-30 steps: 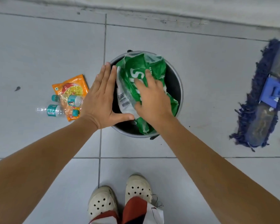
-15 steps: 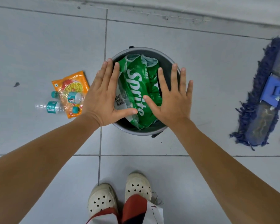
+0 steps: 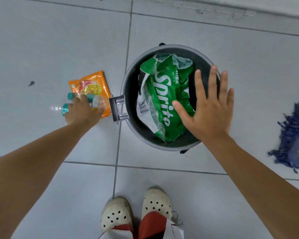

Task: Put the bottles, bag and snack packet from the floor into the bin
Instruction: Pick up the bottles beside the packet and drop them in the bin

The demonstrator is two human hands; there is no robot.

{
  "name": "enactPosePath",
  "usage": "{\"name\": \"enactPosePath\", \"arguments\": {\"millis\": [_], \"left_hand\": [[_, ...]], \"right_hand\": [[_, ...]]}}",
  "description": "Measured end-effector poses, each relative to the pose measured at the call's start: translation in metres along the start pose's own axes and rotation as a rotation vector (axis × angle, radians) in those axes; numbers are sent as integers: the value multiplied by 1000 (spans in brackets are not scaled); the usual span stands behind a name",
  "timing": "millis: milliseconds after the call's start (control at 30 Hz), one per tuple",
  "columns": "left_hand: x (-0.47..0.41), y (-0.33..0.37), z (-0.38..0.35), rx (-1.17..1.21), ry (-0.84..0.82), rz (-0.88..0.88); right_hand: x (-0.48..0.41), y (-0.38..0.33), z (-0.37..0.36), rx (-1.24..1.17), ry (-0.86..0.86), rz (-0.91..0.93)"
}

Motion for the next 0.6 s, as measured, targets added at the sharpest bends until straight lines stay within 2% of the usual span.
{"name": "enactPosePath", "arguments": {"millis": [133, 367, 600], "left_hand": [[-4, 1, -19, -23, 75, -65], [-22, 19, -21, -152, 31, -216], [-12, 19, -7, 119, 47, -233]], "right_hand": [[0, 0, 1, -9, 5, 3], [0, 0, 0, -4, 20, 3], [1, 0, 6, -82, 35, -8]]}}
Point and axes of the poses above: each hand's wrist, its own x-axis away from the middle knuckle, its own z-axis out of the back of the hand, y = z × x, the point moved 3 cm from there along -x, towards the middle knuckle, and after that the axes turned 4 degrees about -z, right-handed, at the moved point
